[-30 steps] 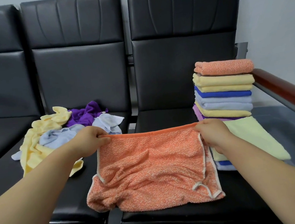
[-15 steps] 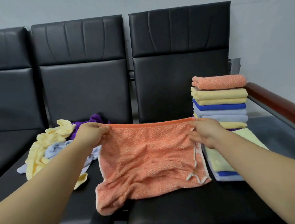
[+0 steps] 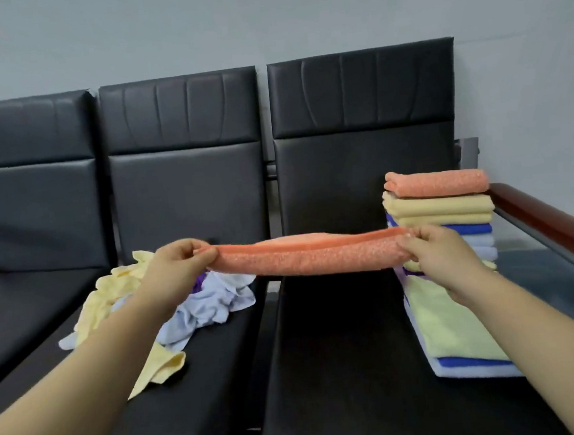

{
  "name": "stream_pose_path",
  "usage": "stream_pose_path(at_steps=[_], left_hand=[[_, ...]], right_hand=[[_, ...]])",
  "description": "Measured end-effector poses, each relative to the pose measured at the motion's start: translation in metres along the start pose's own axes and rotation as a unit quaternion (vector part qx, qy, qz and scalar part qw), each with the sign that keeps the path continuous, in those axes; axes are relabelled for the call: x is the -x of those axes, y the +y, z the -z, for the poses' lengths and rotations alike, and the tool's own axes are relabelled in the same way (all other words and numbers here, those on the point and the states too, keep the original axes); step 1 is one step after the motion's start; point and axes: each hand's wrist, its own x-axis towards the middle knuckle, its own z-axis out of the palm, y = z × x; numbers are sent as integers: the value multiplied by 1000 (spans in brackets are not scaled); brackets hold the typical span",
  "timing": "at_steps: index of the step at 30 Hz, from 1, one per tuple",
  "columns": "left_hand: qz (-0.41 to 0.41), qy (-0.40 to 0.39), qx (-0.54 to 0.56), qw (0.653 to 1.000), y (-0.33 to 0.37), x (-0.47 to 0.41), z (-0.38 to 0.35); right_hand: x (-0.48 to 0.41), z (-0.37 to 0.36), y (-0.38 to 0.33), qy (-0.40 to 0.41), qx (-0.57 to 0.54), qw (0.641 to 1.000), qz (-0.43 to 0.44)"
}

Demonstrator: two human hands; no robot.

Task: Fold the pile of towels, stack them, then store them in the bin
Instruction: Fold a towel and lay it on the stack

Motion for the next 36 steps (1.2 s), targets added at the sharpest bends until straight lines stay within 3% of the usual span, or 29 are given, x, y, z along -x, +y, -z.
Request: stream_pose_path(at_steps=[3,6,9,17,20,28,36], left_hand=[[26,-52,-104,993,-46,29,-17],[35,-88,-114,989,-66,38,-26],[58,-63,-76,993,-60,35,-32],[133,-96,-199,966,-70,40,-25],[147,-114,-245,951,-74,36,-24],[96,-56,-245,963,-80,17,-50],[53,-33,-286,956,-97,-17,-86]], right_hand=[[27,-17,31,-57,145,988,-10],[38,-32,41,-72,151,986,-9],[43,-41,46,-88,152,984,-15],[53,-34,43,-259,257,926,-94],[51,-34,42,-235,275,928,-86],[38,-43,37,-117,396,910,-29],[15,-51,60,-97,454,885,-21]])
